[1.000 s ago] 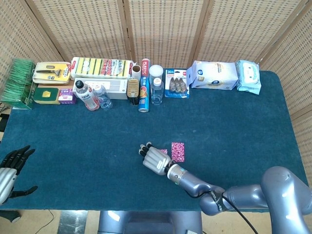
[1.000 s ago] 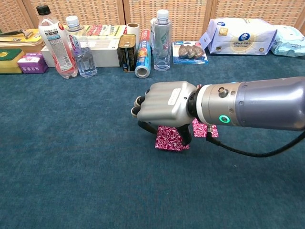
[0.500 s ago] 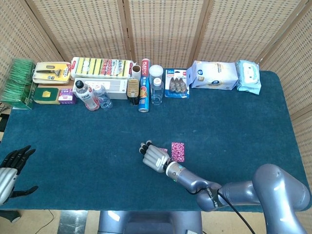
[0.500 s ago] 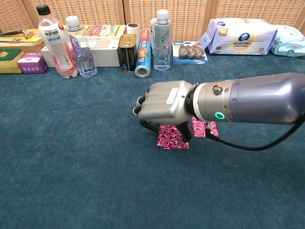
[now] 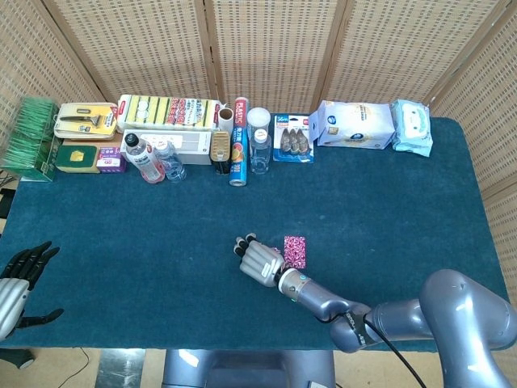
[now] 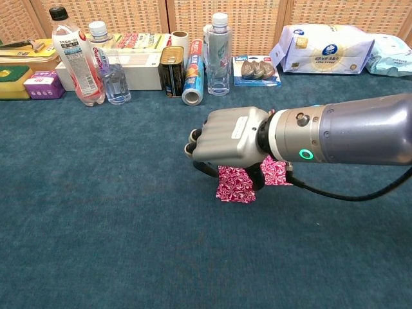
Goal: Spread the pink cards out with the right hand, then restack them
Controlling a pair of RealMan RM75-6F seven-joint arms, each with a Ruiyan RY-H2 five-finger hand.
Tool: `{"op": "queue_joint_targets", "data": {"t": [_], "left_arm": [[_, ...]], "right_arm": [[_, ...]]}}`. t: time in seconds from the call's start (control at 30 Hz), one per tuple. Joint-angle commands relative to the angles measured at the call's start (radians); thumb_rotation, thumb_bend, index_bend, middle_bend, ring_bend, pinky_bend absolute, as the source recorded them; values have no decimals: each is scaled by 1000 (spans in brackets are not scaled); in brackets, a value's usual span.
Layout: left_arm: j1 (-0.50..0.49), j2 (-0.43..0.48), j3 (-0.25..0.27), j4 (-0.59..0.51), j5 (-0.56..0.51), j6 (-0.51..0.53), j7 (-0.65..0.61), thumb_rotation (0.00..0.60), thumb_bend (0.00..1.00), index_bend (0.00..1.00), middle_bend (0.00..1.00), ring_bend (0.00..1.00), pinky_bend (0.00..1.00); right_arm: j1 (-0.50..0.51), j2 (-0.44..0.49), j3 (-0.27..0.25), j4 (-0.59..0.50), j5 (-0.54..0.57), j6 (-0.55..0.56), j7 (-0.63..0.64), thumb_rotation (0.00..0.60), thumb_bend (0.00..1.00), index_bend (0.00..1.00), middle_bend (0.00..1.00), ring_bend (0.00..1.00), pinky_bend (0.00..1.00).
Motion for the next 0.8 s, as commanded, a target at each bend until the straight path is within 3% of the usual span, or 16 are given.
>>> {"op": "queue_joint_targets", "data": {"t": [0.03, 0.2, 0.4, 0.67, 0.8], "left_arm": [[0, 1, 0, 1, 1, 1, -4, 600, 47, 0, 0, 0, 0], [0, 4, 0, 4, 0, 2, -13, 600, 46, 0, 0, 0, 0], [0, 7, -1, 8, 1, 6, -27, 600, 46, 0, 0, 0, 0], [2, 5, 4, 6, 13, 10, -18, 600, 47, 0, 0, 0, 0], [4, 1, 6, 6, 16, 12, -9, 600, 47, 0, 0, 0, 0]], "right_arm": [[3, -2, -4, 0, 4, 4, 0, 600, 178, 381, 150, 118, 223], [2, 9, -5, -25, 5, 24, 12, 600, 178, 353, 147, 118, 221], [-26, 77, 6, -83, -6, 86, 59, 600, 178, 238, 138, 118, 205], [-75, 190, -28, -113, -36, 110, 119, 600, 152, 228, 118, 112, 197], [-112, 208, -53, -81, -114, 101, 188, 600, 131, 229, 100, 106, 196]]}}
